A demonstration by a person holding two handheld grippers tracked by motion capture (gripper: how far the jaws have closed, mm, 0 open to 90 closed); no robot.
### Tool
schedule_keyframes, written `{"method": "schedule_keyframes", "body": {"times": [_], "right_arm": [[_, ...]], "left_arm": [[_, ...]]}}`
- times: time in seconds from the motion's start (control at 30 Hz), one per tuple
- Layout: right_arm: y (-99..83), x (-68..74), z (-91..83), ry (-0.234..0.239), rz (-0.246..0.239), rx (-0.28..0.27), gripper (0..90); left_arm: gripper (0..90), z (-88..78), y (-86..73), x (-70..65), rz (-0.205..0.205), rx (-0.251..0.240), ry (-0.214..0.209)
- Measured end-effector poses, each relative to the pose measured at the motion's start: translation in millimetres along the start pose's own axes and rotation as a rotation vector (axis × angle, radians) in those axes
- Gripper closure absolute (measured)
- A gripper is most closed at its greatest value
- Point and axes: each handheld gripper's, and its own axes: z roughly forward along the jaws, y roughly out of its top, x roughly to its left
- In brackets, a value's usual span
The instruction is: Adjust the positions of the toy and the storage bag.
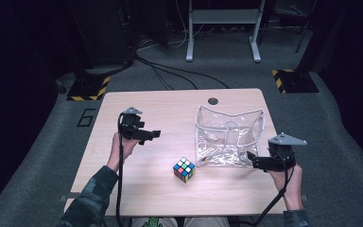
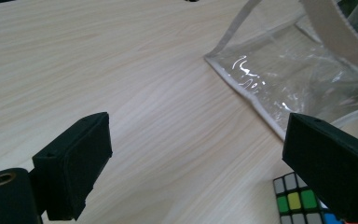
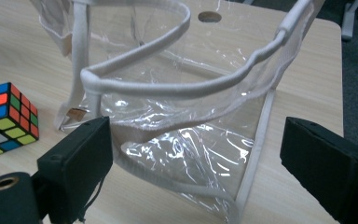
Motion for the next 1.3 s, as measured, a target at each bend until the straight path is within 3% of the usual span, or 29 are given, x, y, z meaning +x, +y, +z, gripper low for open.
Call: {"method": "schedule_keyframes", "body": {"times": [0.5, 0.83, 1.3], "right_arm": [[16.1, -12.9, 5.9, -0.02, 0.025, -0.007, 7.8], [22.9, -18.6, 5.2, -0.032, 0.031, -0.028, 7.8], [33.3, -19.0, 9.0, -0.038, 0.025, -0.036, 8.7]], "left_arm": [[8.0, 18.5, 30.6, -23.9, 0.018, -0.015, -0.08], [8.1, 28.4, 47.3, -37.3, 0.051, -0.009, -0.099], [8.3, 44.5, 70.5, -54.8, 0.045, -0.028, -0.172]]}}
